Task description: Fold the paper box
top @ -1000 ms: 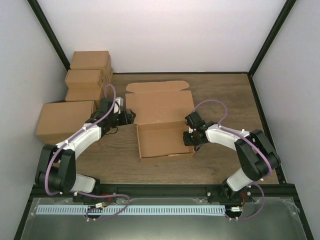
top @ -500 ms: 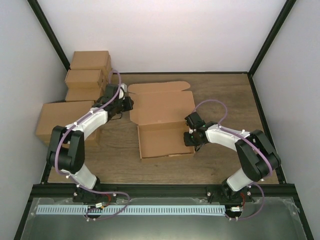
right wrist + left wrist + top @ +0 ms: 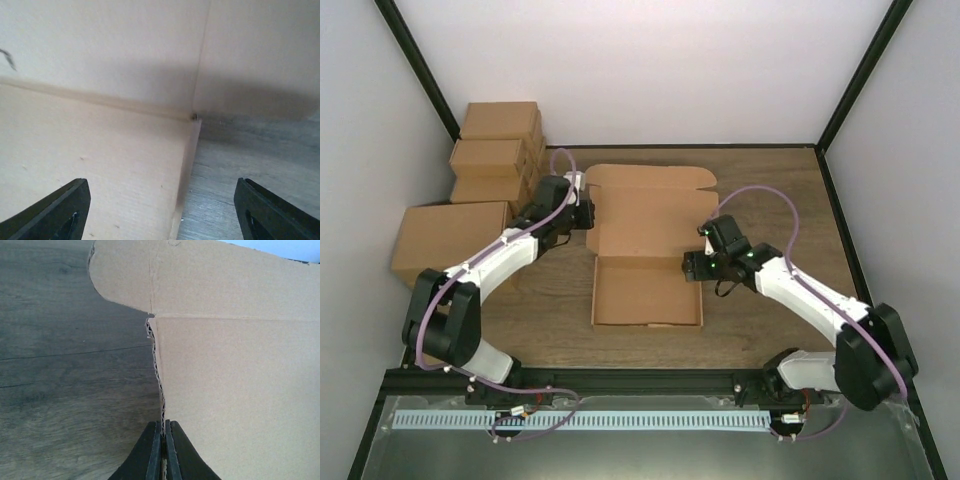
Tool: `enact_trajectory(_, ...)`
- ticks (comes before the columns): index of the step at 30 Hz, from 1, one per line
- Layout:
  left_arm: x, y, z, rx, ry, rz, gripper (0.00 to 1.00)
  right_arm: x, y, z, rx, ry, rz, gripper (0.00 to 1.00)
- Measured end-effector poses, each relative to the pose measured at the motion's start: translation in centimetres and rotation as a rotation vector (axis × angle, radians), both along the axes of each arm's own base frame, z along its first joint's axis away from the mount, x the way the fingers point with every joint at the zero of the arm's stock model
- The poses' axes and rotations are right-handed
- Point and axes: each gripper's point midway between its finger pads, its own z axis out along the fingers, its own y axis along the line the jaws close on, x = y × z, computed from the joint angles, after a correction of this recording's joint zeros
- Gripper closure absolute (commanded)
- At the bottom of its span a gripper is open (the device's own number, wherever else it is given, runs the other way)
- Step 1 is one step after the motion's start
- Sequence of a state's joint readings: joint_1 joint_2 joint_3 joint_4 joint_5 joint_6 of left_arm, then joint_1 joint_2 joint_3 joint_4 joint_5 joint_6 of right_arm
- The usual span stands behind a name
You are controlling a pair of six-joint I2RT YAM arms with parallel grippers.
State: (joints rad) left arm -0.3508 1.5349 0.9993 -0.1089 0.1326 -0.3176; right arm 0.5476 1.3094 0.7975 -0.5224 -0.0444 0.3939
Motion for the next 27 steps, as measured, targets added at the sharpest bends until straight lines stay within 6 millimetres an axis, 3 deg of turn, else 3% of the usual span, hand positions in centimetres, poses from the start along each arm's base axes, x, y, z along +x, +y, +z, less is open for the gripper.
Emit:
enact_trajectory(6, -1.9, -1.2, 1.1, 0.042, -0.067, -0.036, 0.96, 1.3, 0.0, 5.9, 0.087, -0.175, 0.027, 0.14)
enact_trajectory(8, -2.8, -1.3, 1.6, 0.049, -0.095, -0.043, 0.96, 1.7, -0.2, 7.4, 0.117, -0.231, 0.049, 0.09)
enact_trajectory(10, -3.5, -1.3, 2.4, 0.048, -0.132, -0.052, 0.96, 2.1, -0.6, 9.2, 0.141, -0.299, 0.063, 0.02)
enact_trajectory(14, -4.8, -1.1, 4.5, 0.039, -0.219, -0.058, 0.96, 2.5, -1.8, 12.7, 0.167, -0.426, 0.058, 0.00)
enact_trajectory(21, -6.2, -0.8, 6.2, 0.030, -0.313, -0.069, 0.96, 3.7, -2.9, 13.8, 0.136, -0.444, 0.009, 0.00)
enact_trajectory(27, -7.1, -0.6, 6.5, 0.025, -0.350, -0.076, 0.96, 2.8, -2.9, 15.6, 0.175, -0.493, 0.024, 0.00)
